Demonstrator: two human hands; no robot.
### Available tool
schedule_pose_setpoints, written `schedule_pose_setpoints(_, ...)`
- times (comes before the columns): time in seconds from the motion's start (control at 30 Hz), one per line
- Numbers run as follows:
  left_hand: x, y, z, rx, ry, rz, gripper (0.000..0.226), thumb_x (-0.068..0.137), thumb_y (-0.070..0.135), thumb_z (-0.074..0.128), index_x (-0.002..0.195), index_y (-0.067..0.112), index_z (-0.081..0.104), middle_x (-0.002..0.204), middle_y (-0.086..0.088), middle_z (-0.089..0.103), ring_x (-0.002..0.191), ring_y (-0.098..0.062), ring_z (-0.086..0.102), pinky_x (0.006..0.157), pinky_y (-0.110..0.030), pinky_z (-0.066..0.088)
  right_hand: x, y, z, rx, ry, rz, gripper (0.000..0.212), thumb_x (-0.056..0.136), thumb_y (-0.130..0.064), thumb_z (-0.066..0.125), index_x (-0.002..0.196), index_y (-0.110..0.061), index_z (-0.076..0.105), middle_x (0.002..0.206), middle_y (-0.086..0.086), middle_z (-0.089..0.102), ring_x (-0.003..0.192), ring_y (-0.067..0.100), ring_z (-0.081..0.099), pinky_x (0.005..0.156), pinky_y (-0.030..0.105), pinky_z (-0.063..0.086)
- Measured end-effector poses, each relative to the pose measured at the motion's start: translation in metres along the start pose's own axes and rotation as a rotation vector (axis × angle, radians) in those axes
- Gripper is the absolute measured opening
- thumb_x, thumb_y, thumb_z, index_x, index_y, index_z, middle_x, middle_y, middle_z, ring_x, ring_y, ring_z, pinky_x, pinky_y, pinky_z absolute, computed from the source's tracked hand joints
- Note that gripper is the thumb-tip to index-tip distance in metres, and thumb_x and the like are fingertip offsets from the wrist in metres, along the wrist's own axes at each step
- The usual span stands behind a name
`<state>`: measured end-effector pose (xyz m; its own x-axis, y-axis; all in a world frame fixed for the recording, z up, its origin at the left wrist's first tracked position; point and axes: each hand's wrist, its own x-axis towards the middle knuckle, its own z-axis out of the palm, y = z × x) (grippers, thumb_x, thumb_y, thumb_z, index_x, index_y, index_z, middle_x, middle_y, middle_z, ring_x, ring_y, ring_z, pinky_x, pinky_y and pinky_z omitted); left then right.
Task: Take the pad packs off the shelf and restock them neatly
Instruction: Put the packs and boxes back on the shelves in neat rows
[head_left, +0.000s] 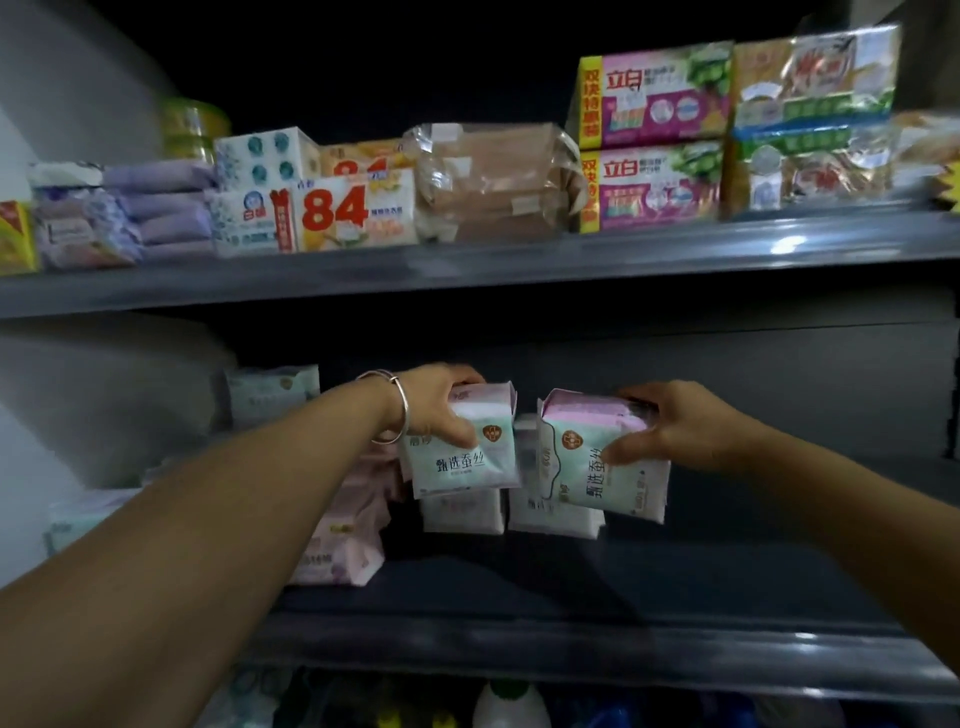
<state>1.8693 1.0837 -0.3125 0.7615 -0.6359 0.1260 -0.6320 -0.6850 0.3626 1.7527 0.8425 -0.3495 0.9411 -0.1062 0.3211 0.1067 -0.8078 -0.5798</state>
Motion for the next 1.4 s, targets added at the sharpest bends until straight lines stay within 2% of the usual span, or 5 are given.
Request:
schedule_pose_setpoints(0.4, 0.134, -0.044, 0.004, 0.142, 0.084, 0.111, 0.055, 0.078, 0.007, 0.072, 0.128, 0.004, 0.049, 0.124, -0.012, 0.056, 0.111, -0.023, 0.056, 0.087, -0.027, 0.045, 0.102, 0.026, 0.016, -0.074, 0.142, -0.038, 0.065, 0.067, -0.021, 0.084, 0.124, -0.016, 0.052, 0.104, -0.006, 0.058, 0.094, 0.011, 0.059, 0.061, 0.004, 0.043)
schedule_pose_setpoints(0.73, 0.210, -0.083, 0.018, 0.245, 0.053, 0.085, 0.066, 0.083, 0.012, 0.068, 0.141, 0.013, 0.036, 0.139, -0.007, 0.044, 0.124, -0.022, 0.046, 0.097, -0.028, 0.040, 0.152, 0.053, 0.036, -0.133, 0.201, -0.039, 0.071, 0.069, -0.029, 0.082, 0.132, -0.018, 0.051, 0.114, -0.005, 0.052, 0.098, 0.007, 0.052, 0.072, 0.006, 0.040)
schedule_pose_setpoints(0.93, 0.219, -0.095, 0.044, 0.350, 0.194, 0.105, 0.073, 0.089, 0.012, 0.060, 0.149, 0.025, 0.020, 0.153, -0.001, 0.022, 0.143, -0.020, 0.017, 0.112, -0.025, 0.014, 0.162, 0.056, 0.044, -0.137, 0.226, -0.054, 0.072, 0.071, -0.030, 0.080, 0.134, -0.017, 0.049, 0.121, -0.001, 0.052, 0.099, 0.006, 0.049, 0.071, 0.004, 0.038)
schedule_pose_setpoints(1.2, 0.223, -0.099, 0.069, 0.444, 0.336, -0.034, 0.077, 0.090, 0.018, 0.058, 0.146, 0.043, 0.013, 0.157, 0.011, 0.010, 0.146, -0.017, 0.006, 0.116, -0.047, 0.010, 0.163, 0.058, 0.049, -0.101, 0.228, -0.035, 0.072, 0.072, -0.026, 0.080, 0.134, -0.014, 0.047, 0.118, -0.002, 0.051, 0.103, 0.009, 0.051, 0.084, 0.015, 0.043)
schedule_pose_setpoints(1.4, 0.220, -0.101, 0.072, 0.486, 0.406, 0.047, 0.077, 0.091, 0.023, 0.056, 0.150, 0.032, 0.008, 0.159, 0.003, 0.004, 0.147, -0.018, -0.002, 0.116, -0.048, -0.003, 0.162, 0.061, 0.049, 0.066, 0.248, -0.005, 0.066, 0.072, -0.021, 0.080, 0.131, -0.013, 0.050, 0.111, -0.005, 0.054, 0.097, 0.008, 0.054, 0.068, 0.006, 0.042)
